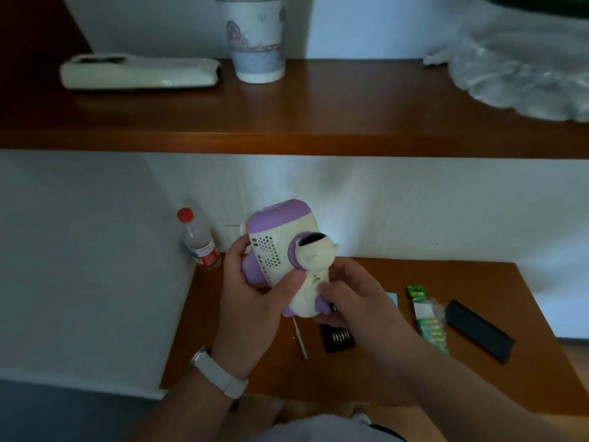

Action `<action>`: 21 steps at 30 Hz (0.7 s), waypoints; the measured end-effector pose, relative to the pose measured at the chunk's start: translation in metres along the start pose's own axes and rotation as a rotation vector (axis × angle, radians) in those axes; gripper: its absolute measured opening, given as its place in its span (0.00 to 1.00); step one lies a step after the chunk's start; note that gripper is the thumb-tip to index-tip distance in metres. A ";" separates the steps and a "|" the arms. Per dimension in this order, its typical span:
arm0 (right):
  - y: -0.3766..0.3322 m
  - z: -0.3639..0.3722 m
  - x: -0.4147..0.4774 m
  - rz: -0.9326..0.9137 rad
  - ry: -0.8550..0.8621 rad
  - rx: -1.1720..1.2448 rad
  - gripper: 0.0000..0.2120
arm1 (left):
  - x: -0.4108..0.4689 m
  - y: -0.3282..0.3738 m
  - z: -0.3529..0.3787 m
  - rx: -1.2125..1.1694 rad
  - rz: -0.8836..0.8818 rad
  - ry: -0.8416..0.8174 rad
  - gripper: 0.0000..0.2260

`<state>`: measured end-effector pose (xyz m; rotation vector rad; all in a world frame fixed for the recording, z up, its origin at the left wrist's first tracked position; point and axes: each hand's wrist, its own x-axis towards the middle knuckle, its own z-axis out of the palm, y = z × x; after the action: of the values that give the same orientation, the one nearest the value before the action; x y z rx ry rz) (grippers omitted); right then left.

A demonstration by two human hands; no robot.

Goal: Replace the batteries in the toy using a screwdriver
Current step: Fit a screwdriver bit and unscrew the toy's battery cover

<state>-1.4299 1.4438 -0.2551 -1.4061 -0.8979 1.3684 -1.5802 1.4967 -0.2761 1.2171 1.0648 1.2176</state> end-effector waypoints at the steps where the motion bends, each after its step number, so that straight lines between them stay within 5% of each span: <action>1: -0.003 -0.003 0.000 -0.005 -0.014 -0.003 0.12 | -0.001 0.001 0.002 0.010 0.012 0.010 0.39; 11: -0.010 -0.019 0.005 -0.051 -0.243 -0.072 0.22 | -0.028 0.012 0.016 0.087 0.112 0.146 0.34; 16: -0.015 -0.010 0.015 0.041 -0.203 -0.159 0.35 | -0.038 0.019 0.016 0.119 0.176 0.169 0.37; 18: -0.013 -0.009 0.016 0.034 -0.187 -0.266 0.27 | -0.043 0.022 0.016 0.080 0.156 0.176 0.41; 21: -0.012 -0.024 0.007 -0.013 -0.415 0.006 0.16 | -0.049 0.022 0.017 0.039 0.140 0.171 0.41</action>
<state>-1.4039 1.4505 -0.2479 -1.1260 -1.1635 1.6844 -1.5692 1.4458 -0.2551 1.2511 1.1479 1.4357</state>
